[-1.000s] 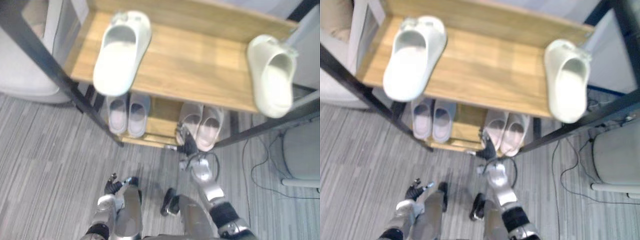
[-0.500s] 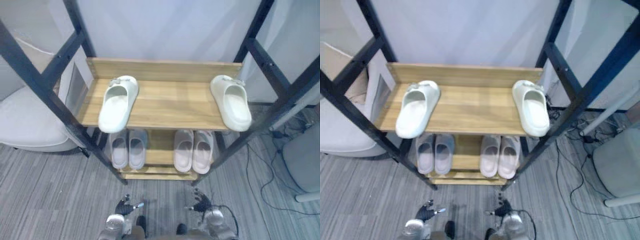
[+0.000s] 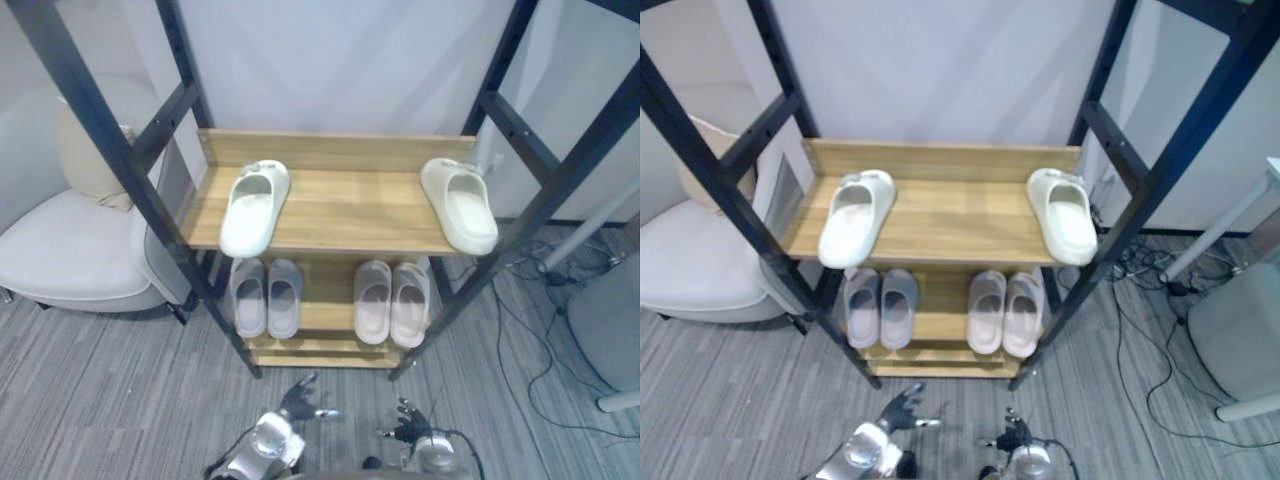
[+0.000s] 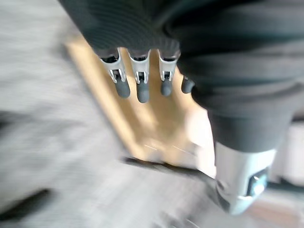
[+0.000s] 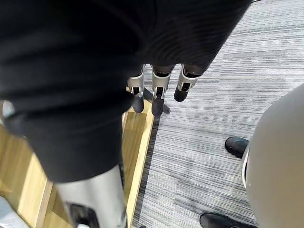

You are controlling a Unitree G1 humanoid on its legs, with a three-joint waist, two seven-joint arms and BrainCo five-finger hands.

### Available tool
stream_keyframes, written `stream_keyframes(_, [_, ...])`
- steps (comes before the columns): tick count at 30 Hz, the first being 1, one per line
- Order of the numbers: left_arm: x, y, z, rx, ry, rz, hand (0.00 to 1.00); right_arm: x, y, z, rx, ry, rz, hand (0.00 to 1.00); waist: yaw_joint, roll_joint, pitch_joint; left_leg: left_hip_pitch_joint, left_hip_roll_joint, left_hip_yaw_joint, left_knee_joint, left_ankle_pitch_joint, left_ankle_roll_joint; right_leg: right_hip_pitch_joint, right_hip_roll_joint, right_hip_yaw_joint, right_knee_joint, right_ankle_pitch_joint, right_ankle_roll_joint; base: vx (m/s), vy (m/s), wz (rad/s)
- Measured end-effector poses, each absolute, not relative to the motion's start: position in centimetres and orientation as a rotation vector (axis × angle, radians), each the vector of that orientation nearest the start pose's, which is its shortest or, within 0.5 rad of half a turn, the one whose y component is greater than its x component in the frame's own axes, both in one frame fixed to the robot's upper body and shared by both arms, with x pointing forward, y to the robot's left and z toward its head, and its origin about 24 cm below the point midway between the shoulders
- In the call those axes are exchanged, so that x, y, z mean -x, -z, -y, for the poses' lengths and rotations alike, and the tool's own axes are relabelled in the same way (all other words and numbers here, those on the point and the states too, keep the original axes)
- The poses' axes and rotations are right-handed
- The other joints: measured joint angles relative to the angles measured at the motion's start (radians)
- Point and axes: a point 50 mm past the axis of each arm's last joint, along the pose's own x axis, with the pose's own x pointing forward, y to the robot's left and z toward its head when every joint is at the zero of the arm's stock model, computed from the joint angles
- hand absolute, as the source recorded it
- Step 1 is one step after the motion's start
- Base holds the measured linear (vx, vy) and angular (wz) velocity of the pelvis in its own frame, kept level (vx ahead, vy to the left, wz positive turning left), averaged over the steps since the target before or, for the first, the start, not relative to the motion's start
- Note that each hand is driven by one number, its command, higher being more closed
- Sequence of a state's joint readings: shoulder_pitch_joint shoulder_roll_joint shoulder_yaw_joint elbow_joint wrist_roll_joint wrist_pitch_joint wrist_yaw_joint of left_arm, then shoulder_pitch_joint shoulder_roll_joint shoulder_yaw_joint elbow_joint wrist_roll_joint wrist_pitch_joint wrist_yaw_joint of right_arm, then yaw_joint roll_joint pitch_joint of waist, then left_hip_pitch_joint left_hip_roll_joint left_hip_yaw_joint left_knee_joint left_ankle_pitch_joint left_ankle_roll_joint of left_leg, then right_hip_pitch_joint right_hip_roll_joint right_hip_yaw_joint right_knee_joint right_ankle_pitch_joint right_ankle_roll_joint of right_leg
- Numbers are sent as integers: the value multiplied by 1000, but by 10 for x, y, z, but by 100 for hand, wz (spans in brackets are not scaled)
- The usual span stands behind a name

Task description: Organize the slippers on the shoe rack

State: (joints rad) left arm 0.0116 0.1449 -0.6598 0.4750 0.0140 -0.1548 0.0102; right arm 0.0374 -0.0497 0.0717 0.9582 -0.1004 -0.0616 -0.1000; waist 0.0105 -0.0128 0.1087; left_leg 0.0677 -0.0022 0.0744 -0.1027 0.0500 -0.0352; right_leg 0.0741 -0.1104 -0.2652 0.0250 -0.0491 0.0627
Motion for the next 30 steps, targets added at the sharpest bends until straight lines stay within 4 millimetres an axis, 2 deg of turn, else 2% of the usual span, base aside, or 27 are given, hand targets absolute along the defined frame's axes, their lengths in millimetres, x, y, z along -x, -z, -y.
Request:
stream_keyframes(5, [-184, 12, -11, -71, 797, -119, 0, -135, 147, 165, 205, 19, -928, 0, -6, 23, -21, 2, 1, -4, 0, -1, 5, 11, 5, -3, -17, 2, 6, 64, -7, 2])
stream_keyframes(9, [-196, -27, 0, 29, 815, 35, 0, -135, 147, 165, 209, 12, -925, 0, -7, 28, -24, 3, 6, -10, 0, 1, 8, 23, 14, -10, -33, 8, -5, 68, -28, 4])
stream_keyframes(14, [-215, -72, 1, 77, 781, 216, 0, -135, 146, 163, 209, 2, -919, 0, -11, 25, -25, 4, 9, -28, 0, 0, 6, 40, 20, -27, -50, 10, -7, 29, -24, 8])
stream_keyframes(19, [-241, -135, -18, 122, 629, 485, 0, -131, 147, 168, 232, -6, -925, 0, -10, 23, -31, 4, 14, -20, 0, -3, 2, 35, 19, -17, -48, 10, -7, -9, -3, -4])
stream_keyframes(22, [-259, -159, -38, 126, 501, 579, 0, -127, 148, 170, 234, -8, -937, 0, -10, 16, -50, 4, 16, -5, 0, -6, 3, 30, 20, -2, -48, 12, -10, -3, 4, -13])
stream_keyframes(27, [-285, -178, -73, 75, 318, 644, 0, -124, 148, 171, 225, -16, -942, 0, -12, 9, -58, 5, 16, 0, 0, -7, 3, 26, 20, 4, -48, 15, -11, -13, 1, -4])
stream_keyframes(30, [-305, -174, -105, -9, 185, 608, 0, -127, 146, 171, 219, -18, -929, 0, -14, 9, -58, 3, 15, 1, 0, -6, 3, 26, 24, 5, -61, 21, -12, -26, -4, -3])
